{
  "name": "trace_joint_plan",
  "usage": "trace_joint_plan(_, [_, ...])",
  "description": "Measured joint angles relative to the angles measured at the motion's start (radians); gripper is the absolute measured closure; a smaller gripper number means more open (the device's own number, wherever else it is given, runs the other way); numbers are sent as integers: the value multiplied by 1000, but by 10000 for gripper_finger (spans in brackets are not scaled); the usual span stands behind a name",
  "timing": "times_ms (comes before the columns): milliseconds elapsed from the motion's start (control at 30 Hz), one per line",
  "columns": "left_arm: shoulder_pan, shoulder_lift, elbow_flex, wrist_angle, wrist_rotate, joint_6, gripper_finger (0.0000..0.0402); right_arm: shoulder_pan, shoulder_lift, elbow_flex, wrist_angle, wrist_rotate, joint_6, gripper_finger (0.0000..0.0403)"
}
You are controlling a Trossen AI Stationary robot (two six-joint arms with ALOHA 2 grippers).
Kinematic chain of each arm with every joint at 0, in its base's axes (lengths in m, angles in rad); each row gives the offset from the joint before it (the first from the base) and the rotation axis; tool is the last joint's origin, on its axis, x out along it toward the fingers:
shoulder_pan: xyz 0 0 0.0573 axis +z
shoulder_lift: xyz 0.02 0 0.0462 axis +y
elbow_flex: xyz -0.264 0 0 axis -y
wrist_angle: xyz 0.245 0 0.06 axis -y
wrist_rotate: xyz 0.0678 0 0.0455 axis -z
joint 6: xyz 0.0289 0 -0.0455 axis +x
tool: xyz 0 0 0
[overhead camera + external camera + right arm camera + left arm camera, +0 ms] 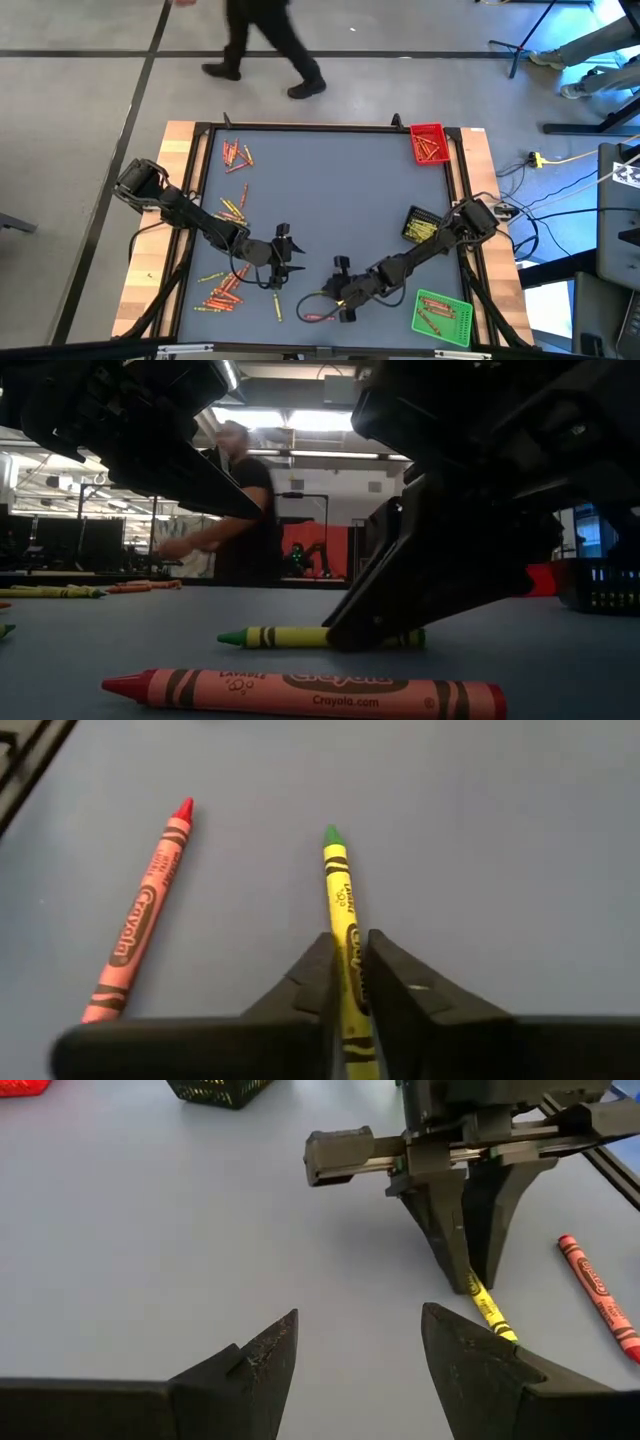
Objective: Sort crayons
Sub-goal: Put the green crayon into the black basket
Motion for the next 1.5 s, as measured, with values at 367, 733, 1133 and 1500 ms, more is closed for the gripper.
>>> trace_joint_plan(367, [0, 0, 0, 0, 0, 0, 205, 0, -27, -5, -46, 44, -47, 383])
trace_joint_plan(733, [0, 0, 0, 1, 0, -1, 205, 41, -179, -9, -258, 94, -10, 386])
trace_joint_plan(1133, [-1, 0, 0, 3, 5, -7, 205, 99, -437, -7, -772, 220, 241, 385])
trace_joint_plan(1500, [-1, 0, 0, 2, 18, -8, 205, 186, -714, -180, -1015, 272, 598, 384])
